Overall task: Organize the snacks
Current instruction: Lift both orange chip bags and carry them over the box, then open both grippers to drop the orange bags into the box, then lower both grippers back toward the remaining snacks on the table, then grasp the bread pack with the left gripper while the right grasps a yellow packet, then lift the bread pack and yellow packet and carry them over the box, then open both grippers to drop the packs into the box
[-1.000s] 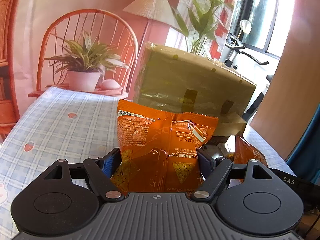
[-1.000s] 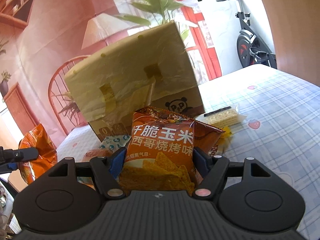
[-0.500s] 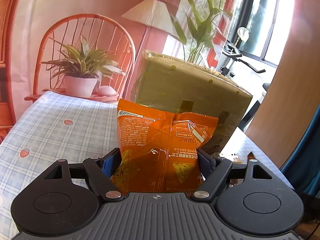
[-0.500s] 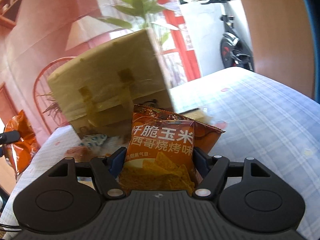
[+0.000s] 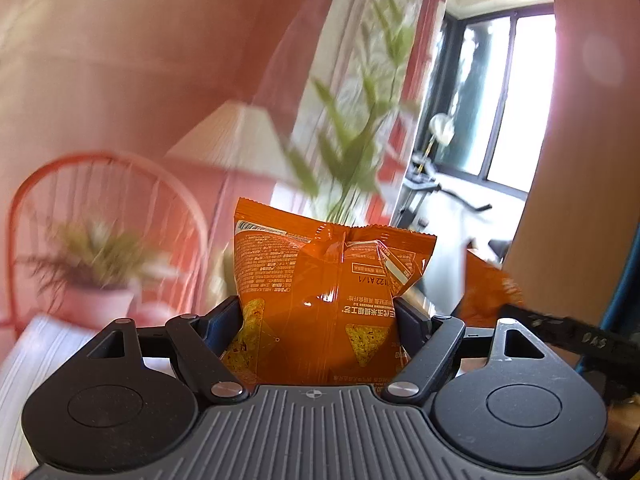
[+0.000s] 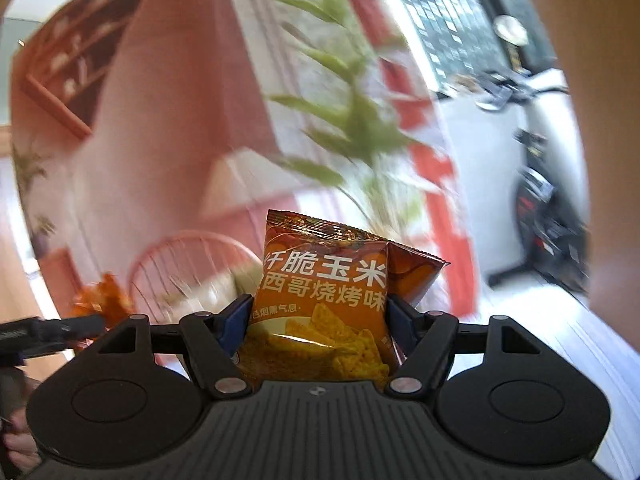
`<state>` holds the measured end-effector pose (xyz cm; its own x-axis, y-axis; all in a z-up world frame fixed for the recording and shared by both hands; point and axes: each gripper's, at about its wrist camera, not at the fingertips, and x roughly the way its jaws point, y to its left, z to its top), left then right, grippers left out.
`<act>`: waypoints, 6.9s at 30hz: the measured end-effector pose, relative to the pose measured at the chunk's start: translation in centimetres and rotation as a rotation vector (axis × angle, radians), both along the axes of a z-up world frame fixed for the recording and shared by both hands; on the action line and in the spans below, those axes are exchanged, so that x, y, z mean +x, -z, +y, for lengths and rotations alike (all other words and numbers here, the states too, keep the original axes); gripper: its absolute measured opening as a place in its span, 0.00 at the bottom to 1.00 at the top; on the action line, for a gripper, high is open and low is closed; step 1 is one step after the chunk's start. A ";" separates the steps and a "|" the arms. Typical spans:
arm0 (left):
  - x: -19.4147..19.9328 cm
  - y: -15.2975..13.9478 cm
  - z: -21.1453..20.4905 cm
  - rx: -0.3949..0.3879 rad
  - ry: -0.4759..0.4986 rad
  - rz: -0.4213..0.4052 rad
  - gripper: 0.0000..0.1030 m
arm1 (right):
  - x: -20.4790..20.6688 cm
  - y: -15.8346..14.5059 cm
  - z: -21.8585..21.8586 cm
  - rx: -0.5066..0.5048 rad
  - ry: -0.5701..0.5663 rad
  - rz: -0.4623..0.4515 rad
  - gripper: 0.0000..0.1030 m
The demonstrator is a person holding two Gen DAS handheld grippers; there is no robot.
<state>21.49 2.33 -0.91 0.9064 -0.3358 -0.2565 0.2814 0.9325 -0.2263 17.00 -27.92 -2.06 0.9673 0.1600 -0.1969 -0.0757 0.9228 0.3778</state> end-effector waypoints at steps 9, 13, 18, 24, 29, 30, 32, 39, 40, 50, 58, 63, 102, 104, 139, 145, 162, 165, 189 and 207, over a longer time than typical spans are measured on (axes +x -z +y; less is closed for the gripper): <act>11.9 -0.5 -2.7 0.075 -0.033 0.123 0.79 | 13.8 -0.8 -0.3 -0.008 -0.075 0.119 0.70; 14.0 0.5 -3.2 0.144 -0.066 0.168 0.80 | 16.3 1.0 -0.5 -0.023 -0.079 0.188 0.71; 14.7 1.0 -3.5 0.161 -0.054 0.181 0.81 | 17.4 2.9 -0.6 -0.040 -0.064 0.224 0.73; 15.8 0.7 -3.2 0.156 -0.057 0.198 0.84 | 17.1 2.9 -0.3 -0.057 -0.040 0.209 0.83; 13.8 -0.5 -2.9 0.151 -0.060 0.166 0.84 | 15.2 1.7 0.1 -0.093 -0.039 0.172 0.83; 12.9 -0.7 -2.6 0.143 -0.060 0.158 0.84 | 14.6 1.5 0.2 -0.103 -0.041 0.161 0.83; 11.5 -1.0 -2.1 0.128 -0.060 0.146 0.84 | 13.3 1.1 0.5 -0.121 -0.045 0.141 0.83; 5.8 -0.7 0.3 0.085 -0.077 0.139 0.84 | 7.9 1.1 1.4 -0.182 -0.056 0.084 0.83; 5.1 -0.5 0.6 0.079 -0.080 0.144 0.84 | 7.1 1.3 1.4 -0.182 -0.054 0.080 0.83; -1.2 6.0 1.4 0.053 -0.086 0.250 0.87 | 1.2 5.6 2.3 -0.172 -0.062 0.118 0.83; -1.8 13.2 0.7 0.108 -0.035 0.375 0.89 | -1.3 11.0 3.6 -0.158 -0.053 0.216 0.83; -0.6 16.5 0.4 0.156 0.000 0.435 0.89 | -2.1 13.4 3.6 -0.141 -0.036 0.262 0.83; -0.4 19.9 -0.2 0.176 0.019 0.457 0.76 | 2.2 21.4 0.6 -0.183 0.159 0.511 0.63; -0.5 19.8 0.0 0.165 0.016 0.454 0.75 | 2.1 21.4 0.7 -0.188 0.150 0.508 0.62; -2.5 16.1 1.0 0.108 -0.008 0.353 0.75 | -0.4 17.4 2.9 -0.162 0.076 0.403 0.51; -2.9 15.2 1.1 0.101 -0.021 0.333 0.75 | -0.8 16.2 3.5 -0.165 0.052 0.360 0.51; -3.4 10.8 1.1 0.084 -0.027 0.225 0.75 | -1.0 11.6 4.4 -0.158 -0.018 0.230 0.51; -3.2 9.1 0.5 0.090 -0.009 0.185 0.75 | -1.0 10.1 4.4 -0.165 -0.026 0.195 0.51; 10.0 0.7 -5.6 0.089 0.045 0.097 0.75 | 10.4 1.8 1.6 -0.263 -0.032 0.022 0.51; 12.8 1.9 -6.4 0.140 0.030 0.152 0.83 | 11.2 4.1 0.7 -0.220 -0.012 0.105 0.63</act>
